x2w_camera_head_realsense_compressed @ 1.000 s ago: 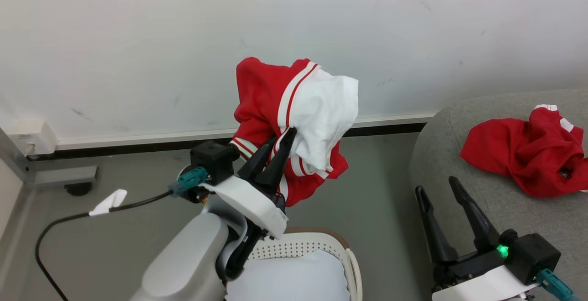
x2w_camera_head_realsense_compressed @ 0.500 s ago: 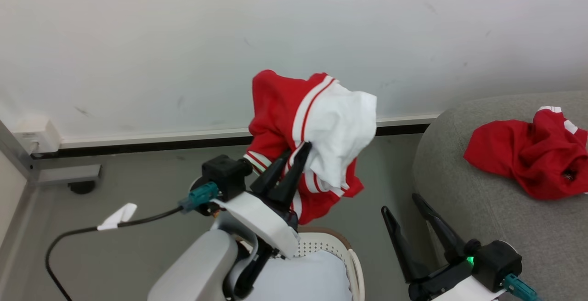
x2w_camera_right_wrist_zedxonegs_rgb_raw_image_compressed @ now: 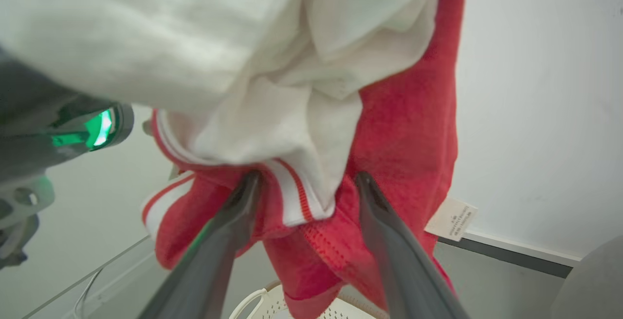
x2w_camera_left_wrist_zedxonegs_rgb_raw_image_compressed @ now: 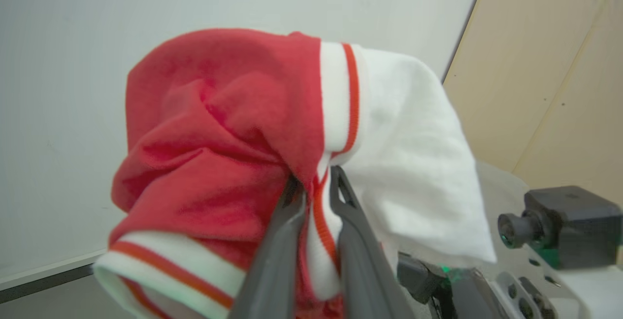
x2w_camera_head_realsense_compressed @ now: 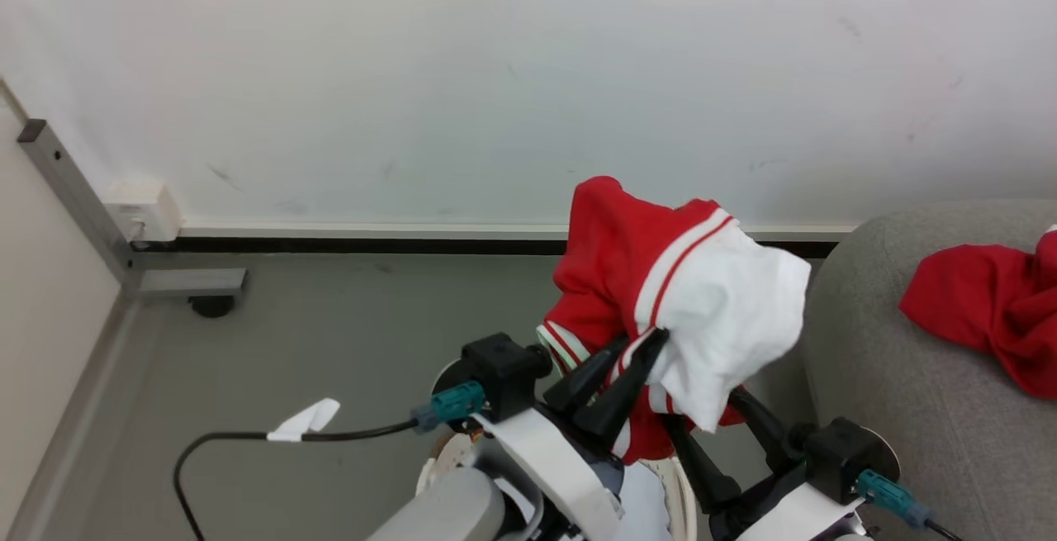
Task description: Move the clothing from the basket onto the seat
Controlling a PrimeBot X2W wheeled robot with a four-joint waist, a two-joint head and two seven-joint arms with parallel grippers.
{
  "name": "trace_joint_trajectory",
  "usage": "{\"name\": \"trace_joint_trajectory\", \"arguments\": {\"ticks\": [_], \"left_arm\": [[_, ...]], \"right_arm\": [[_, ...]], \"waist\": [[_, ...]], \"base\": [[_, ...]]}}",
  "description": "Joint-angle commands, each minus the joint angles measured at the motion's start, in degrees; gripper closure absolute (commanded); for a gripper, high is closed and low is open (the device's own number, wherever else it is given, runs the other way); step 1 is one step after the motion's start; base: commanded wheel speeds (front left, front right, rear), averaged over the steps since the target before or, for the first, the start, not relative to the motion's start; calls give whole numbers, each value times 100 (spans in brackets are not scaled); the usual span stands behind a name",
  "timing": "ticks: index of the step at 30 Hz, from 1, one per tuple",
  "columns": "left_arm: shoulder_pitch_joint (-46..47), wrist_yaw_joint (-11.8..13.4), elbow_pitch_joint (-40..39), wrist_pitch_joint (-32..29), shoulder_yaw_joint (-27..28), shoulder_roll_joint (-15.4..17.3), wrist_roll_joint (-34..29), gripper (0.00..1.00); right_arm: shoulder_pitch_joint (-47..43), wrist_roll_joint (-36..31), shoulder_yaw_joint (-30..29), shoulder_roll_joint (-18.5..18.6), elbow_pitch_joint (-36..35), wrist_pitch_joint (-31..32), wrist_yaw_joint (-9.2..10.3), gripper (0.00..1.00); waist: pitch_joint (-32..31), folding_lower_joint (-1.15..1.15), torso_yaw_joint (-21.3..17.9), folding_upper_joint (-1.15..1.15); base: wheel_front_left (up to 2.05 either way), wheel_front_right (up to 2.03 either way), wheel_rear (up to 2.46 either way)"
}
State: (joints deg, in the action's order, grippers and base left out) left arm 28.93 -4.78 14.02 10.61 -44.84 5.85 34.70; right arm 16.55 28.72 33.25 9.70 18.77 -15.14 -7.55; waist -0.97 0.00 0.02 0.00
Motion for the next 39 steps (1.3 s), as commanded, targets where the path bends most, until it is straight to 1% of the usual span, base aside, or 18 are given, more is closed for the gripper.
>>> {"name": "trace_joint_trajectory", "arguments": {"ticks": [1, 9, 10, 11, 12, 13, 14, 22, 33, 34, 35, 36, 39], "left_arm": [[-75, -34, -37, 3, -17, -26, -38, 100], [-104, -74, -140, -79, -265, -98, 60, 100], [-99, -73, -146, -84, -270, -99, 66, 100], [-94, -70, -153, -94, -281, -98, 74, 100], [-90, -66, -159, -105, -290, -98, 76, 100], [-91, -56, -161, -113, -291, -93, 77, 100], [-98, -45, -160, -123, -290, -86, 76, 100], [-140, 51, -97, -92, -179, 2, 184, 100], [-20, 172, 116, -19, 10, 104, 270, 100], [-20, 175, 131, -17, 13, 100, 270, 85], [-21, 182, 139, -12, 15, 93, 279, 47], [-23, 189, 144, -4, 13, 87, 287, 0], [-31, 215, 144, 16, 5, 85, 276, 0]], "right_arm": [[67, 43, 9, 36, 42, 0, 13, 0], [361, 330, 149, -9, 565, 0, 13, 0], [394, 357, 180, -5, 630, 1, 13, 13], [439, 383, 195, 2, 674, 0, 13, 51], [474, 416, 186, 1, 704, 0, 13, 64], [503, 449, 180, -7, 734, 0, 13, 89], [528, 463, 176, -11, 759, 0, 13, 100], [550, 500, 128, 11, 649, 0, 13, 100], [397, 520, 123, 33, 393, -1, 13, 100], [391, 512, 115, 31, 372, 0, 13, 100], [384, 505, 102, 31, 352, -1, 13, 100], [377, 499, 87, 34, 333, 0, 13, 100], [350, 483, 26, 65, 278, 0, 13, 100]], "waist": [[-6, 0, 97, 0], [-37, 0, 474, 0], [-41, 0, 514, 0], [-42, 0, 551, 0], [-44, 0, 591, 0], [-45, 0, 622, 0], [-47, 0, 651, 0], [-39, 0, 726, 0], [-4, 0, 536, 0], [-4, 0, 509, 0], [-2, 0, 481, 0], [0, 0, 447, 0], [14, 0, 327, 0]], "base": [[0, 0, 0], [0, 0, 0], [0, 0, 0], [0, 0, 0], [0, 0, 0], [0, 0, 0], [0, 0, 0], [0, 0, 0], [0, 0, 0], [0, 0, 0], [0, 0, 0], [0, 0, 0], [0, 0, 0]]}}
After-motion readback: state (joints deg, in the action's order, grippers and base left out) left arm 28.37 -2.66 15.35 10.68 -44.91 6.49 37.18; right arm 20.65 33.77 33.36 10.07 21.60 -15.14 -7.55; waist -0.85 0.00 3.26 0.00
